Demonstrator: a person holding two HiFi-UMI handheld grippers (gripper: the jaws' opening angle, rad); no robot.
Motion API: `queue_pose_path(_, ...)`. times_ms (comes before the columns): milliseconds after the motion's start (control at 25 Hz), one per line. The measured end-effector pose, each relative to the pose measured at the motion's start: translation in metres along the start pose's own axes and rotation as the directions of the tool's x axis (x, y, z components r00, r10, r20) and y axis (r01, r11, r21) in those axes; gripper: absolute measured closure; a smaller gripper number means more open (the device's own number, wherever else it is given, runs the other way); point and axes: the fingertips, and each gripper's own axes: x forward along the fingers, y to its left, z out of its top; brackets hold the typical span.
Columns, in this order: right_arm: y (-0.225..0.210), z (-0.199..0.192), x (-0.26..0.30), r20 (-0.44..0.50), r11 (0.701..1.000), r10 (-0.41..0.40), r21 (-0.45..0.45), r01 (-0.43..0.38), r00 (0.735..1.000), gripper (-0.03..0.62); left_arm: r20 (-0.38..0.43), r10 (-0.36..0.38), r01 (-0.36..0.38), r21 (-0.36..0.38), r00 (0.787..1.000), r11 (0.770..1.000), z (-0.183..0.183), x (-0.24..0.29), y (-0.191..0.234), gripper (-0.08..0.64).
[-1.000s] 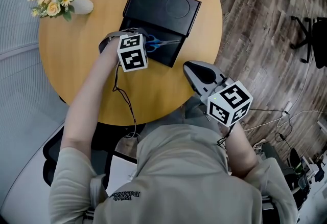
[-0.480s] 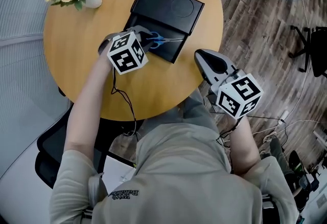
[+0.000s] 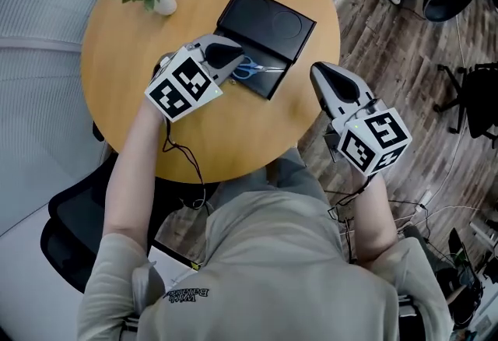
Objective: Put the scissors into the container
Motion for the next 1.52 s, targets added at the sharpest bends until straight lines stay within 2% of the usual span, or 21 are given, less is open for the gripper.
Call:
queue_pose_path(200, 0.013, 0.052, -0.010, 0.111, 0.999, 0.005, -0.049, 0.000, 0.994, 0.558, 0.145, 0.083, -0.075, -0.063, 0.986, 0.995, 0.038, -0.045, -0.001, 0.534)
queue_pose_path(360, 0.029, 0.090, -0.020, 0.181, 0.993, 0.026, -0.120, -0.005, 0.983, 0.558, 0.235, 0.189, -0.169, -0.102, 0.953, 0.980, 0.060, -0.084, -0.001, 0.537)
queue_pose_path(480, 0.047, 0.110, -0.033, 0.213, 0.982, 0.046, -0.188, -0.005, 0.976, 0.558, 0.297, 0.235, -0.206, -0.127, 0.925, 0.970, 0.075, -0.110, -0.009, 0.537)
queue_pose_path(640, 0.072, 0.132, -0.053, 0.247, 0.963, 0.067, -0.269, 0.002, 0.967, 0.558, 0.364, 0.331, -0.287, -0.172, 0.870, 0.943, 0.095, -0.149, -0.016, 0.538)
queue_pose_path(760, 0.088, 0.141, -0.068, 0.268, 0.954, 0.086, -0.299, -0.002, 0.960, 0.558, 0.414, 0.419, -0.365, -0.206, 0.808, 0.908, 0.110, -0.184, -0.024, 0.538)
queue_pose_path(840, 0.097, 0.147, -0.077, 0.282, 0.954, 0.101, -0.299, -0.013, 0.954, 0.558, 0.444, 0.464, -0.392, -0.247, 0.767, 0.886, 0.117, -0.203, -0.030, 0.538)
queue_pose_path(920, 0.108, 0.152, -0.086, 0.300, 0.958, 0.125, -0.285, -0.036, 0.946, 0.558, 0.463, 0.490, -0.405, -0.276, 0.739, 0.872, 0.121, -0.215, -0.037, 0.538)
queue_pose_path(1080, 0.128, 0.160, -0.101, 0.329, 0.959, 0.176, -0.270, -0.086, 0.928, 0.558, 0.486, 0.527, -0.449, -0.278, 0.697, 0.849, 0.132, -0.227, -0.056, 0.538)
queue_pose_path(1160, 0.134, 0.160, -0.106, 0.336, 0.959, 0.196, -0.263, -0.108, 0.921, 0.558, 0.489, 0.541, -0.459, -0.287, 0.684, 0.841, 0.133, -0.230, -0.065, 0.538)
queue_pose_path(1360, 0.142, 0.150, -0.109, 0.308, 0.953, 0.208, -0.278, -0.121, 0.928, 0.558, 0.519, 0.571, -0.474, -0.322, 0.636, 0.820, 0.140, -0.237, -0.083, 0.538)
queue_pose_path(1520, 0.149, 0.143, -0.112, 0.288, 0.951, 0.223, -0.272, -0.144, 0.931, 0.558, 0.515, 0.601, -0.491, -0.348, 0.612, 0.799, 0.134, -0.243, -0.093, 0.538)
